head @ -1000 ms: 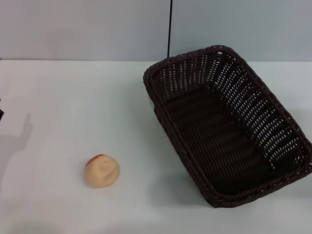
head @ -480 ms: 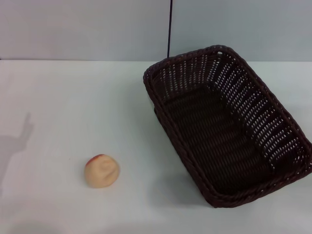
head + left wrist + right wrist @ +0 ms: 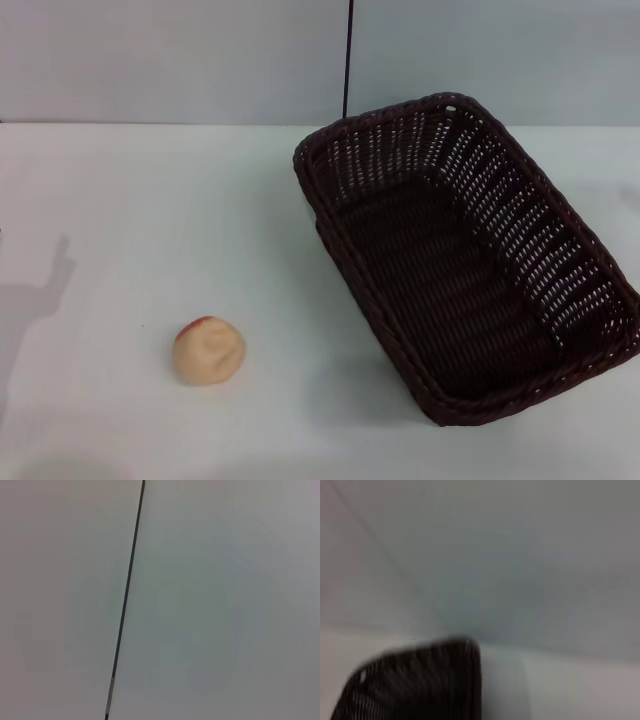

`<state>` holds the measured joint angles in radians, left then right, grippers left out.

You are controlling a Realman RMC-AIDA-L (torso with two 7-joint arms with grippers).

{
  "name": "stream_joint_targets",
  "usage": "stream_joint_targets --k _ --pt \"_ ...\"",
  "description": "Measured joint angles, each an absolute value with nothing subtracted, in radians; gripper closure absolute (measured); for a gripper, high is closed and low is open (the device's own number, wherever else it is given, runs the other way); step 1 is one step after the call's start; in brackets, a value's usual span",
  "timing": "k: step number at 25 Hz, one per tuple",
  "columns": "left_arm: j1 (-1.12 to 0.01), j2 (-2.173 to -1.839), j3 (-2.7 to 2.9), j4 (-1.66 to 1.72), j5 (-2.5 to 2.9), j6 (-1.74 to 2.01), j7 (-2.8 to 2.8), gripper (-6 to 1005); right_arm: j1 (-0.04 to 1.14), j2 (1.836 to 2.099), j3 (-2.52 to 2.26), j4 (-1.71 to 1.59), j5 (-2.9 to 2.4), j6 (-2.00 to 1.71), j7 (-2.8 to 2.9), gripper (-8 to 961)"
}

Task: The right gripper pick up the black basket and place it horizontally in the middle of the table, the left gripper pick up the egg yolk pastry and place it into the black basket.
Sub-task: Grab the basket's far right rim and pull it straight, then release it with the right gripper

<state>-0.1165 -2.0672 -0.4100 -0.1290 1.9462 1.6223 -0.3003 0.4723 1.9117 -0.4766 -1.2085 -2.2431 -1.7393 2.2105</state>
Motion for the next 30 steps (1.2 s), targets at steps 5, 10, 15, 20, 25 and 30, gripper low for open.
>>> stream_joint_targets --k 5,10,15,20,25,30 --pt "-0.107 -2.069 -0.392 -0.129 1.947 1.628 -0.302 207 0.669 1.858 -0.482 -1.157 -2.537 -1.897 2.34 341" --pt "-0.101 -2.069 -0.38 -0.13 1.948 1.637 -0.302 208 0.732 1.877 -0.569 -1.106 -2.562 -1.869 2.386 345" --pt "-0.094 -2.068 -0.38 -0.131 1.948 1.647 -0.302 209 0.767 1.919 -0.658 -0.985 -2.56 -1.749 2.384 350" --pt "-0.084 -2.066 -0.38 -0.128 1.946 1.648 -0.302 210 0.798 1.95 -0.753 -0.862 -2.561 -1.613 2.384 354" --pt "-0.08 -2.067 -0.38 -0.123 1.943 1.646 -0.302 211 0.803 1.993 -0.804 -0.83 -2.564 -1.505 2.384 358" --pt "-0.08 -2.067 -0.384 -0.122 1.941 1.643 -0.302 212 0.821 2.012 -0.821 -0.785 -2.562 -1.442 2.384 362"
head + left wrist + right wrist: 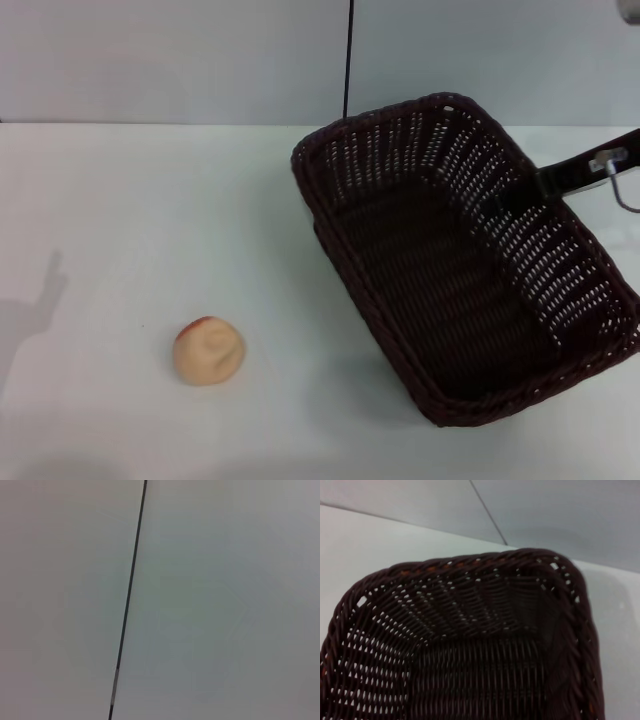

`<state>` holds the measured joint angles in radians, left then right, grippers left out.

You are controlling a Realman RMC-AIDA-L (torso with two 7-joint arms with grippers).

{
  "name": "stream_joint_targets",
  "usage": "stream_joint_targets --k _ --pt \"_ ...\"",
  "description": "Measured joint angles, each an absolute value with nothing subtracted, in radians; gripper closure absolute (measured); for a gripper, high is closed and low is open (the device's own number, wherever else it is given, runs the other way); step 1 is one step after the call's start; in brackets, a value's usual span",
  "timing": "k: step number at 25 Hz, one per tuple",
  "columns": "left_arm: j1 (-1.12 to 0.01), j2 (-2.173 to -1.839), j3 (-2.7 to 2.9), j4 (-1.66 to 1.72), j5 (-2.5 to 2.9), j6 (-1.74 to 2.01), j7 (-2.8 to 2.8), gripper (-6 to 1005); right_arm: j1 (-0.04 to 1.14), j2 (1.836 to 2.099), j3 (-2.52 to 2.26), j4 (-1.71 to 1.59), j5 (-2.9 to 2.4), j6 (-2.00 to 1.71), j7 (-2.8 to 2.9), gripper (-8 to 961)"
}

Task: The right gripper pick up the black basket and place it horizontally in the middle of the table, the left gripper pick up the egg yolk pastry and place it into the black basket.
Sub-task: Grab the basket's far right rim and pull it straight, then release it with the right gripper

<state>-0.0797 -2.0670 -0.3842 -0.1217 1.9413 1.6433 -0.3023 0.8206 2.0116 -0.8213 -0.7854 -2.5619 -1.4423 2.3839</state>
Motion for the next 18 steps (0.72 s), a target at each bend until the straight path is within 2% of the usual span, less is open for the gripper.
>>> stream_joint_targets --k 4,15,18 --pt "-0.079 -2.066 -0.386 -0.121 1.94 1.644 -0.302 213 0.83 2.017 -0.851 -0.775 -2.562 -1.44 2.384 365" --pt "-0.072 -2.066 -0.388 -0.12 1.94 1.646 -0.302 215 0.824 2.026 -0.87 -0.833 -2.562 -1.458 2.368 592" --pt "-0.069 -2.066 -0.387 -0.119 1.94 1.647 -0.302 215 0.805 2.038 -0.871 -0.914 -2.524 -1.483 2.3 708"
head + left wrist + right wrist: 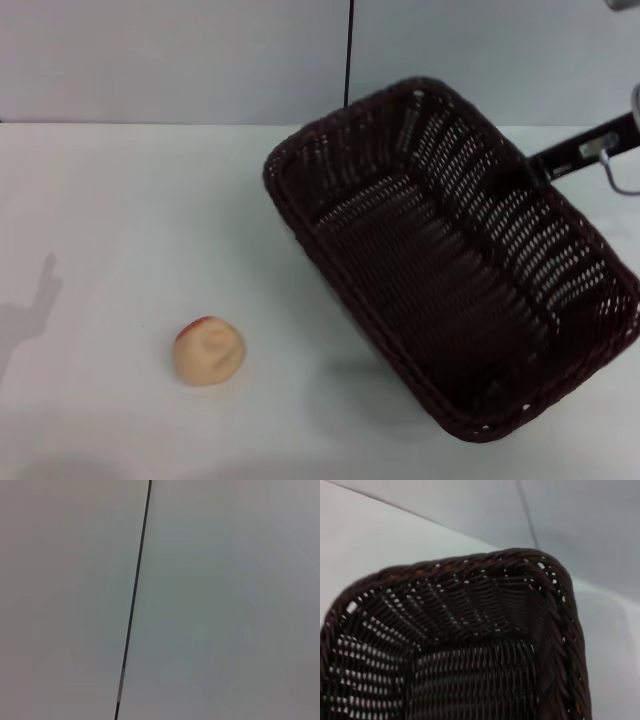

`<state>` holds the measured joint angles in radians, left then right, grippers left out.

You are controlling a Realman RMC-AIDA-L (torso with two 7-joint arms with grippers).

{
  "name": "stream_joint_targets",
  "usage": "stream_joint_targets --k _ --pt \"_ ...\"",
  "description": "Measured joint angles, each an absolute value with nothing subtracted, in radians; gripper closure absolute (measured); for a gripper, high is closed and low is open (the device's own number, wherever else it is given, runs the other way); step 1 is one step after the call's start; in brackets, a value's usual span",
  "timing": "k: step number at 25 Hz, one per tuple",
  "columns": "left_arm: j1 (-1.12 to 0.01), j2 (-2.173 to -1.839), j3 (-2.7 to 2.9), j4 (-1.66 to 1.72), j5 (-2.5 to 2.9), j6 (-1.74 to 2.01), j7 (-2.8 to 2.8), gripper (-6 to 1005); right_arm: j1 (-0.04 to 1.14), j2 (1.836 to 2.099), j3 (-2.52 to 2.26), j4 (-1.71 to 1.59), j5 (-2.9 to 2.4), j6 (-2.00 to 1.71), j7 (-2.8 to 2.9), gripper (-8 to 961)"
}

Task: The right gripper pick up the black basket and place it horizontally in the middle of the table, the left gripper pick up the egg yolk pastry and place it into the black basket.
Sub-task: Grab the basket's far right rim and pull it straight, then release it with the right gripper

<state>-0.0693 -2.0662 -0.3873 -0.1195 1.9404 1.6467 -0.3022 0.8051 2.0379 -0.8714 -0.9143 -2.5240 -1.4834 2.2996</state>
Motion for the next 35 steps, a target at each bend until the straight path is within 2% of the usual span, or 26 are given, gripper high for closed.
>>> stream_joint_targets --k 3,4,12,17,20,23,28,29,35 --pt "-0.061 -2.066 -0.384 -0.121 1.942 1.657 -0.302 216 0.802 2.038 -0.877 -0.979 -2.487 -1.511 2.22 803" --pt "-0.059 -2.066 -0.383 -0.121 1.944 1.663 -0.302 216 0.822 2.028 -0.879 -0.992 -2.484 -1.522 2.171 822" --pt "-0.023 -2.065 -0.356 -0.119 1.947 1.716 -0.292 218 0.919 2.007 -0.9 -0.962 -2.494 -1.539 1.942 822" --pt "0.019 -2.065 -0.349 -0.118 1.947 1.756 -0.292 219 1.002 1.967 -0.923 -0.882 -2.505 -1.533 1.822 823" --pt "0.044 -2.066 -0.341 -0.119 1.947 1.786 -0.291 219 1.038 1.956 -0.963 -0.819 -2.508 -1.516 1.769 823" --pt "0.049 -2.066 -0.336 -0.119 1.947 1.794 -0.291 220 1.049 1.976 -0.992 -0.794 -2.51 -1.475 1.721 823" --pt "0.067 -2.066 -0.322 -0.126 1.947 1.81 -0.292 221 1.037 2.045 -1.12 -0.788 -2.53 -1.334 1.698 823" --pt "0.067 -2.066 -0.322 -0.125 1.947 1.814 -0.293 221 1.028 2.068 -1.166 -0.785 -2.537 -1.273 1.693 823" --pt "0.068 -2.066 -0.322 -0.126 1.947 1.817 -0.297 222 1.036 2.076 -1.206 -0.734 -2.491 -1.196 1.676 817"
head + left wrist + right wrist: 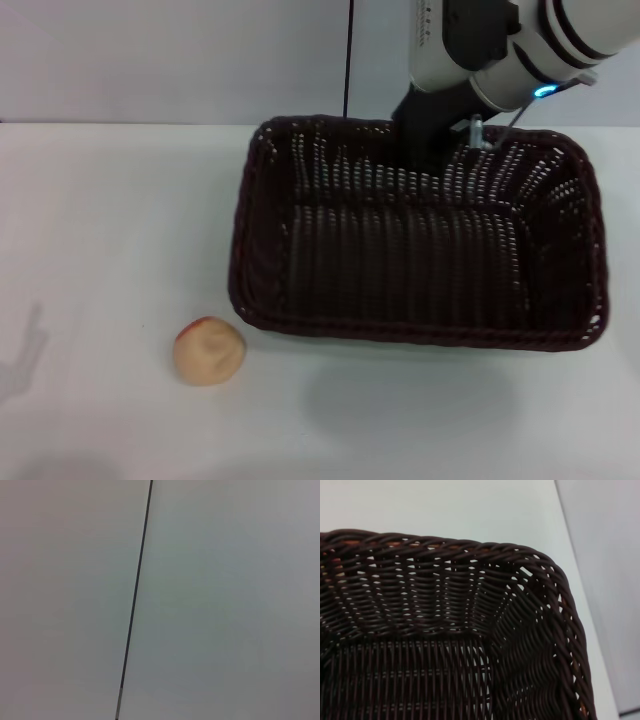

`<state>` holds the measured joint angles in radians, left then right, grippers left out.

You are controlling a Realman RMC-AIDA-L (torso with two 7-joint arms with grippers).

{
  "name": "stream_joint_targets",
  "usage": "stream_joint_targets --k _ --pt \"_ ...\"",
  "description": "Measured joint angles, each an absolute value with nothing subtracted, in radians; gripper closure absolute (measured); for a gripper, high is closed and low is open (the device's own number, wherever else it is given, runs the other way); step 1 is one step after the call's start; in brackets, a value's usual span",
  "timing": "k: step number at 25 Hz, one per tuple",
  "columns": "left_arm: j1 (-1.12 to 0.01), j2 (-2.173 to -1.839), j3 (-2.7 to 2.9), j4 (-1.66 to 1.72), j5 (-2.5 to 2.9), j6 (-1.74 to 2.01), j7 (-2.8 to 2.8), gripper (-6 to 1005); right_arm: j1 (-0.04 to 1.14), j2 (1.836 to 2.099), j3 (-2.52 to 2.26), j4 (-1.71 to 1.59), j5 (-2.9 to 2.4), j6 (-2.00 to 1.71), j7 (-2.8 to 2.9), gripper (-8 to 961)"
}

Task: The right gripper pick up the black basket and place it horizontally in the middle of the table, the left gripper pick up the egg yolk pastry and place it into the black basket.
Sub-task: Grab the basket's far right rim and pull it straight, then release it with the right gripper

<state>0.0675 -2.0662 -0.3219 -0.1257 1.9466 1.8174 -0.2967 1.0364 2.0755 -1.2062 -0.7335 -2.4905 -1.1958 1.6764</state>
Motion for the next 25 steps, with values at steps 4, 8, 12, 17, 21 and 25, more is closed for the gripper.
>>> stream_joint_targets --k 4,8,12,17,21,25 --pt "0.067 -2.066 -0.322 -0.125 1.946 1.818 -0.297 223 1.043 2.076 -1.208 -0.71 -2.423 -1.165 1.642 809" --pt "0.063 -2.066 -0.322 -0.124 1.944 1.818 -0.298 224 1.055 2.077 -1.212 -0.688 -2.41 -1.146 1.638 802" --pt "0.06 -2.067 -0.322 -0.125 1.944 1.814 -0.298 225 1.068 2.081 -1.243 -0.664 -2.405 -1.122 1.636 795" --pt "0.057 -2.068 -0.322 -0.126 1.945 1.811 -0.294 226 1.069 2.084 -1.296 -0.655 -2.368 -1.096 1.633 785" --pt "0.055 -2.068 -0.322 -0.127 1.946 1.811 -0.294 226 1.062 2.084 -1.31 -0.653 -2.342 -1.088 1.639 778" --pt "0.054 -2.068 -0.322 -0.127 1.946 1.81 -0.297 227 1.047 2.085 -1.311 -0.653 -2.346 -1.068 1.663 771"
